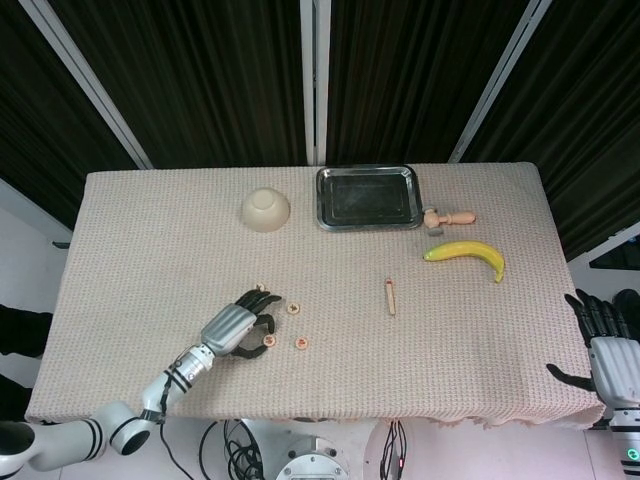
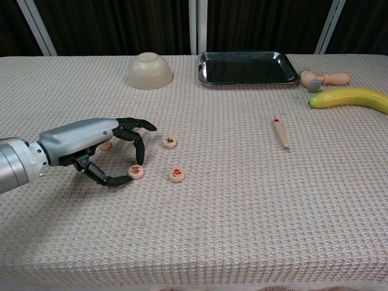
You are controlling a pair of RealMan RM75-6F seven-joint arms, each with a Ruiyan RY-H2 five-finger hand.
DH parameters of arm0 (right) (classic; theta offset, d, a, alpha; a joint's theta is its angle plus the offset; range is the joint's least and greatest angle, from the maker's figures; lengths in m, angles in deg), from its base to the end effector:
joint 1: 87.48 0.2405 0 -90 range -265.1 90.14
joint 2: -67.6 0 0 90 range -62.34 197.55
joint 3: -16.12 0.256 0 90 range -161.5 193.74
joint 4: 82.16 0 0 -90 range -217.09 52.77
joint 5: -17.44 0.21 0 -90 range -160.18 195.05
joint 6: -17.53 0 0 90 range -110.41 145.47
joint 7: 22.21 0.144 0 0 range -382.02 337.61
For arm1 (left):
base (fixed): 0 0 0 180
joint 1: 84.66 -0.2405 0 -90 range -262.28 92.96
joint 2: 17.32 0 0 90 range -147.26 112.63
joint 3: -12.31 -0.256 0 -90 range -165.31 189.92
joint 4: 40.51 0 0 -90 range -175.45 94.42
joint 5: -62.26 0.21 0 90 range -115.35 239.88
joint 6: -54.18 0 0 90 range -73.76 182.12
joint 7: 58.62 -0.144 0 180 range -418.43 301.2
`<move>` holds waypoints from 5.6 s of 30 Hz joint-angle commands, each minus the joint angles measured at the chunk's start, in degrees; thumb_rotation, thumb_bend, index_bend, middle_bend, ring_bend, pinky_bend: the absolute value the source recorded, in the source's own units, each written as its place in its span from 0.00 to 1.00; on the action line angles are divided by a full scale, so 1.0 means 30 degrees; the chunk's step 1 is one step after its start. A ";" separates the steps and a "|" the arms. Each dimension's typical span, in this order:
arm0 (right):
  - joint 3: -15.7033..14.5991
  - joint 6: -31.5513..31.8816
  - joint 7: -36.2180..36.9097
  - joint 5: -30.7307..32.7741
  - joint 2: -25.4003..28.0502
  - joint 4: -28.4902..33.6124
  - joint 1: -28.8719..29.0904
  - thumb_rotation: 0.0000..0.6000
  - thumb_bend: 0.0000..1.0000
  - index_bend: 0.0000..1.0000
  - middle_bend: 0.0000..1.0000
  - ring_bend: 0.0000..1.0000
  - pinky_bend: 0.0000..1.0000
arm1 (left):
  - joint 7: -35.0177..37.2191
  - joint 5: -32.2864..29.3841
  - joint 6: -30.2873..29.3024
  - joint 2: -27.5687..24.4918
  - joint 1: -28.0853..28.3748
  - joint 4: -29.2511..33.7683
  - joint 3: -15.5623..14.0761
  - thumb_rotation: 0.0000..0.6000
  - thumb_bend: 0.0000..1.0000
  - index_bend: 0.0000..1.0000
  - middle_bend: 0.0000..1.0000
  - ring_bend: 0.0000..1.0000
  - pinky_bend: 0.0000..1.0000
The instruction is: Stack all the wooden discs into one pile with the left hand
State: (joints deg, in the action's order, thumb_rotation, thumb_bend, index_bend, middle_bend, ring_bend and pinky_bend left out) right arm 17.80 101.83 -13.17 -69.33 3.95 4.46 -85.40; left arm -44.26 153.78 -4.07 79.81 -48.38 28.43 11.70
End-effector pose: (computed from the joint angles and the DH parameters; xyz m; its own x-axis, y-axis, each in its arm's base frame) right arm -0.3401 -0.1620 0.1672 0.3492 -0.0474 0.9358 -0.9358 0.0344 0.3509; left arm -0.1868 0.2854 -0.0707 0.2878 0.4403 0.8505 0.8625 -0.5052 -0.0304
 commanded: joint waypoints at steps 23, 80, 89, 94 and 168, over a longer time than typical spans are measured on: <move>-0.0016 0.0058 0.0114 -0.0015 -0.0105 -0.0163 -0.0087 1.00 0.00 0.00 0.00 0.00 0.00 | -0.0141 -0.1315 -0.1193 -0.1736 -0.0542 0.0347 0.0666 1.00 0.37 0.53 0.08 0.00 0.00; -0.0046 -0.0271 -0.0238 0.0097 -0.0040 0.0114 -0.0017 1.00 0.00 0.00 0.00 0.00 0.00 | 0.0585 -0.2626 0.0639 -0.1466 -0.0255 -0.0818 0.1001 1.00 0.37 0.43 0.08 0.00 0.00; -0.0046 -0.0289 -0.0160 0.0139 -0.0062 0.0003 -0.0033 1.00 0.00 0.00 0.00 0.00 0.00 | 0.0576 -0.2674 0.0756 -0.1436 -0.0264 -0.0939 0.0953 1.00 0.37 0.43 0.08 0.00 0.00; -0.0021 -0.0259 -0.0157 0.0166 -0.0088 -0.0011 -0.0043 1.00 0.00 0.00 0.00 0.00 0.00 | 0.0615 -0.2588 0.0620 -0.1476 -0.0311 -0.0839 0.0927 1.00 0.37 0.42 0.08 0.00 0.00; -0.0066 -0.0504 0.0675 0.0203 -0.0246 -0.0669 0.0008 1.00 0.00 0.00 0.00 0.00 0.00 | -0.5679 -0.7461 0.3565 0.1089 0.2670 -0.2210 0.3589 1.00 0.27 0.46 0.09 0.00 0.00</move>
State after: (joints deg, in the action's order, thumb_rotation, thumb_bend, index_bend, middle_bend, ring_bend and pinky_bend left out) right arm 17.60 100.32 -11.15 -68.72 3.21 2.46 -85.37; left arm -61.33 131.44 6.58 83.06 -40.36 21.81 22.44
